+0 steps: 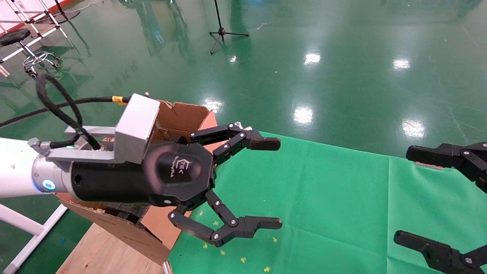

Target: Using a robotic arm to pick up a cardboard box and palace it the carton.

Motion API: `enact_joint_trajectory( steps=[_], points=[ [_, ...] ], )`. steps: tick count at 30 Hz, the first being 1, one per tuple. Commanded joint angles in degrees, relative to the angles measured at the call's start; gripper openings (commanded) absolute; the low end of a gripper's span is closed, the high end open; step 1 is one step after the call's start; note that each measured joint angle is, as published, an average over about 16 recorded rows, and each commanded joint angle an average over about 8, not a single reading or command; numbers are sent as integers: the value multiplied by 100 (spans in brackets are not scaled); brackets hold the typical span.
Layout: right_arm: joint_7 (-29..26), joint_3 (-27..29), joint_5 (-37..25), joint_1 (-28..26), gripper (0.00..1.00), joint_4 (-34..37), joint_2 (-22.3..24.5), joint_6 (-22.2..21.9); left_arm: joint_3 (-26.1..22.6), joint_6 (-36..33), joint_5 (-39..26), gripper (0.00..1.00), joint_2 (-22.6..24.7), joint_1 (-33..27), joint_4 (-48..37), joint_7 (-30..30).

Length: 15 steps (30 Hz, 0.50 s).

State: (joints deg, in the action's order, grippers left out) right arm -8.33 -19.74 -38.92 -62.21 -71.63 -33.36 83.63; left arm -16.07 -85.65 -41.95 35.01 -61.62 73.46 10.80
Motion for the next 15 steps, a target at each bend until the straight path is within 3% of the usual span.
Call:
enact_joint_trajectory(
  steps=[1,15],
  points=[
    [0,0,0,0,100,0,0,0,-2,1,-4,100,1,-3,-4,1],
    [0,0,0,0,100,0,0,0,-8,6,-17,100,5,-12,-13,5]
  ],
)
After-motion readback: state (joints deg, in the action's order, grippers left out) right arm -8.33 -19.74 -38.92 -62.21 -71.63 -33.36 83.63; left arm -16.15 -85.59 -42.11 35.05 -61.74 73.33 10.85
